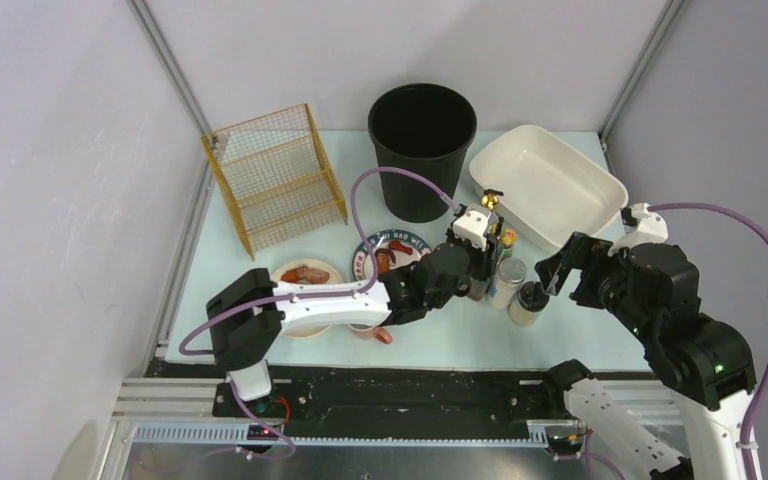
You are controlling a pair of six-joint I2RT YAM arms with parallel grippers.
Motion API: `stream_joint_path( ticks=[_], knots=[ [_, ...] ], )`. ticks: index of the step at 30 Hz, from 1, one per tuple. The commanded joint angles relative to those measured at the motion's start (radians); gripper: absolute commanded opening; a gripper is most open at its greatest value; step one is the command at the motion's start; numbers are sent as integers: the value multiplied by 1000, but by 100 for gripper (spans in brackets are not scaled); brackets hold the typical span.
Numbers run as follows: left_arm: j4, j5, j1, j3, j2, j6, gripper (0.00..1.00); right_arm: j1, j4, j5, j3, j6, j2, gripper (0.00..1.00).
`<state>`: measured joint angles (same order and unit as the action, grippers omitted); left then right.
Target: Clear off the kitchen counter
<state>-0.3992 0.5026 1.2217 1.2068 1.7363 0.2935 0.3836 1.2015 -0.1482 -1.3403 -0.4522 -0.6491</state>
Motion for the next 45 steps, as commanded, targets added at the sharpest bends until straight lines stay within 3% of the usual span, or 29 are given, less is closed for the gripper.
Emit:
stream_joint_path(
  ticks=[1, 8, 15, 16, 31, 41, 45],
  knots=[
    [-61, 37, 2, 50, 10, -19, 46, -2, -3, 12, -2, -3, 14, 95],
    [-72, 60, 2, 51, 20, -37, 39, -2, 6, 17, 8, -4, 19, 95],
    [-87, 74, 2, 21, 4, -39, 3, -2, 6, 23, 9, -6, 18, 94],
    [-90, 72, 2, 10, -2, -41, 1, -3, 5, 24, 9, -6, 17, 94],
    [-59, -120, 2, -127, -247, -87, 0, -2, -33, 52, 9, -5, 3, 94],
    [67, -346, 1, -125, -422, -89, 0, -2, -49, 67, 9, -1, 4, 93],
    [155, -350, -2, -105, -509, -106, 0, -2, -57, 72, 9, 4, 13, 93]
  ],
)
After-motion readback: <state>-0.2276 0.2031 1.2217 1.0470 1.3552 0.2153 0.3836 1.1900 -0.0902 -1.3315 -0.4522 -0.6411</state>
